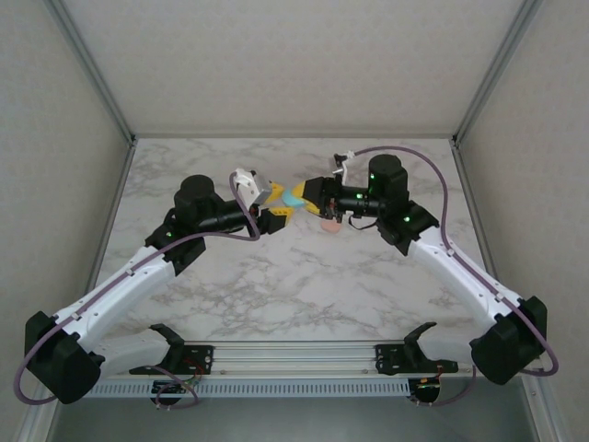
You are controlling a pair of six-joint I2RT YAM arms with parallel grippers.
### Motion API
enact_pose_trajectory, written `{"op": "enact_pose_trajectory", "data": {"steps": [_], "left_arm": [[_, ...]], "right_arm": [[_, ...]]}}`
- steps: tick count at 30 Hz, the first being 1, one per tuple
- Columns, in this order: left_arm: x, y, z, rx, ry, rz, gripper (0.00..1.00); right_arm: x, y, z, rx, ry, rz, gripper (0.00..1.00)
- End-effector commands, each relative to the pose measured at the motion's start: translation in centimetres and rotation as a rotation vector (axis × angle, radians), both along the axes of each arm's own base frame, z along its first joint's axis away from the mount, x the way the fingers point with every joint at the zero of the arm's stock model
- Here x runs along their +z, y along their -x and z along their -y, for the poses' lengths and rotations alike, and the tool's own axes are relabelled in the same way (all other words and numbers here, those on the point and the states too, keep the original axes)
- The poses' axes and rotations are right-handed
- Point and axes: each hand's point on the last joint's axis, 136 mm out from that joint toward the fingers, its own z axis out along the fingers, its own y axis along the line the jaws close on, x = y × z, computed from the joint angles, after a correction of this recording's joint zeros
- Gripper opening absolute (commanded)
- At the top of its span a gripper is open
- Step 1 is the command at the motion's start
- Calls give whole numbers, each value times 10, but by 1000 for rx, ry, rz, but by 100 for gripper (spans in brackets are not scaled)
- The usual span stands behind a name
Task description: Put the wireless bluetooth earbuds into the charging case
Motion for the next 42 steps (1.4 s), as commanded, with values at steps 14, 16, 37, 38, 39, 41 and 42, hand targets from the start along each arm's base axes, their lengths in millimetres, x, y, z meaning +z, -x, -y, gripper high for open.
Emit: {"op": "enact_pose_trajectory", "data": {"steps": [14,16,37,38,39,41,42], "left_arm": [[29,1,-57,299,65,64,75],[30,-1,-58,317,71,55,76],[28,-7,-73,405,22,70,100],[27,-7,-73,409,21,68,100],[26,-8,-73,412,20,68,100],[26,-9,-74,418,21,69,100],[26,-9,-74,420,22,70,100]], "right_arm": [[-222,-40,34,-322,375,-206,14],[-237,-44,30,-314,405,-213,15],[-312,-49,24,-261,621,-362,27],[-312,-48,26,-261,629,-363,29],[-312,-47,29,-266,645,-366,32],[-311,-45,34,-273,670,-361,37],[-310,-44,37,-278,684,-359,41]]}}
